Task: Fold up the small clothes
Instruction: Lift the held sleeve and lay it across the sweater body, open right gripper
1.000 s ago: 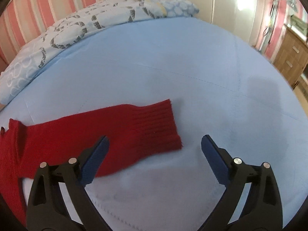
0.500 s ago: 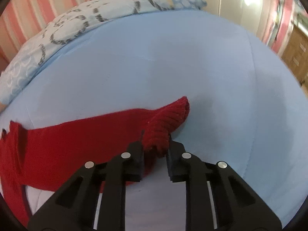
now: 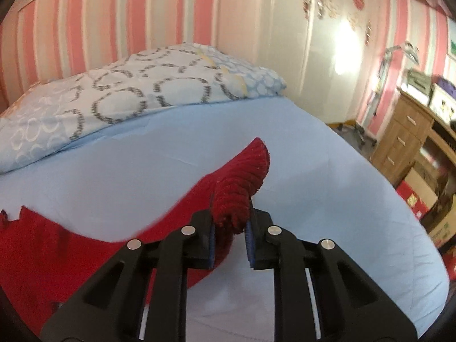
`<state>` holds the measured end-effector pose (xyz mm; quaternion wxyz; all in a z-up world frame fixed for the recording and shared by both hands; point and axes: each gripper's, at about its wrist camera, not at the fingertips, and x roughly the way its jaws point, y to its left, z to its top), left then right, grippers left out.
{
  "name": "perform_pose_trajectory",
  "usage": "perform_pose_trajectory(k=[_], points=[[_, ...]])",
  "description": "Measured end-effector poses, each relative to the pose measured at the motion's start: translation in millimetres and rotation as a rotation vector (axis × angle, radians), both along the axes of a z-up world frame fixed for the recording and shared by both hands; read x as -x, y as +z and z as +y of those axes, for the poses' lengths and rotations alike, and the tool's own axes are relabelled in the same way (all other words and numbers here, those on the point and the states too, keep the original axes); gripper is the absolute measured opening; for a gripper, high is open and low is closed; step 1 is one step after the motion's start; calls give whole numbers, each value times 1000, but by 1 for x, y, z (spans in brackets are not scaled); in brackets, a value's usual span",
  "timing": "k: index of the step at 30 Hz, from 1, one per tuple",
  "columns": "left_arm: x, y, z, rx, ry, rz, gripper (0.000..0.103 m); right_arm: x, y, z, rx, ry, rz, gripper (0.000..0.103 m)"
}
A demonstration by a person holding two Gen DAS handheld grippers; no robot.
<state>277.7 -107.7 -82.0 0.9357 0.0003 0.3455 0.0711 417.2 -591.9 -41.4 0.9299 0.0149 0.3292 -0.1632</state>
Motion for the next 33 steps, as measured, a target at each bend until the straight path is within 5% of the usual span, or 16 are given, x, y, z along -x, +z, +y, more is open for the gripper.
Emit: perform_pose_trajectory(k=[8, 20, 25, 33], points=[[14, 2, 61, 28, 55, 2, 102, -24, 26, 163, 46, 261, -35, 17], [20, -8, 163, 18, 148, 10, 102, -64, -55, 440, -95, 572, 70, 17], [-5, -16, 194, -7, 133, -22, 102, -60, -70, 508, -120, 629, 86, 17], [-57, -10, 243, -77, 140, -83, 102, -58, -84, 536, -142, 607, 97, 17]])
